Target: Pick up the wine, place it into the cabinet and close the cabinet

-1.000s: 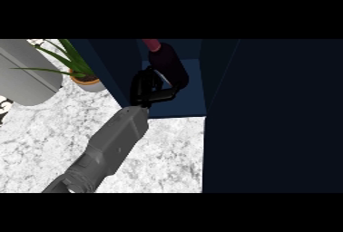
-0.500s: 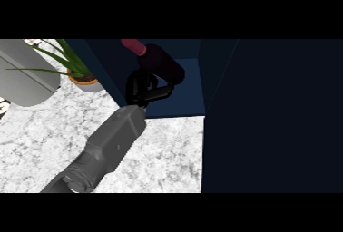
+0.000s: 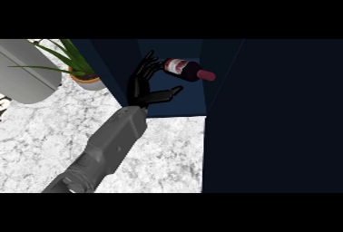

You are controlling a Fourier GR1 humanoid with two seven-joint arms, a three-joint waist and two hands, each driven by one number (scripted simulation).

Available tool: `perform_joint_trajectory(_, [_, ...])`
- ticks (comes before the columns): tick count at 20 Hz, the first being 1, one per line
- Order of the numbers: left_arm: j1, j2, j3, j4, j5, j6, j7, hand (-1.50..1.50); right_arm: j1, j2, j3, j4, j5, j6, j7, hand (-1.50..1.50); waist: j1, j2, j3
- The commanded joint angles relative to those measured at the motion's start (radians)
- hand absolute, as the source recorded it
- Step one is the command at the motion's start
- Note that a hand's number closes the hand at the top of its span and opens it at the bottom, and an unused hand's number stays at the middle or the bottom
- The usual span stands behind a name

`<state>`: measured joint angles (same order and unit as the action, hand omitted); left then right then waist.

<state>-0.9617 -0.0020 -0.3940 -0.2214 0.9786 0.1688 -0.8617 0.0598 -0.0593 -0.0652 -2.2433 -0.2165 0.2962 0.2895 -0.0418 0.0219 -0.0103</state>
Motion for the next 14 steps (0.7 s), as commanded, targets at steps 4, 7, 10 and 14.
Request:
perform_joint_trajectory(4, [0.084, 0.020, 0.002, -0.095, -0.024, 0.058, -0.053, -1.50, 0.029, 0.007, 0.040, -0.066, 0.035, -0.019, 0.050, -1.50, 0.048, -0.029, 0.010])
perform_joint_trajectory(7, [0.105, 0.065, -0.008, -0.157, -0.031, 0.052, -0.010, -1.50, -0.022, -0.021, -0.018, -0.019, -0.020, -0.014, 0.057, -1.50, 0.059, -0.029, 0.011])
perform_joint_trajectory(10, [0.224, 0.056, -0.080, -0.291, -0.079, 0.075, -0.014, -1.50, 0.001, -0.013, -0.016, -0.036, -0.004, -0.023, 0.059, -1.50, 0.071, -0.035, 0.011])
perform_joint_trajectory(14, [0.319, 0.095, -0.145, -0.540, -0.126, 0.146, 0.092, -1.50, -0.024, -0.009, -0.005, -0.029, -0.001, -0.030, 0.068, -1.50, 0.074, -0.035, 0.011])
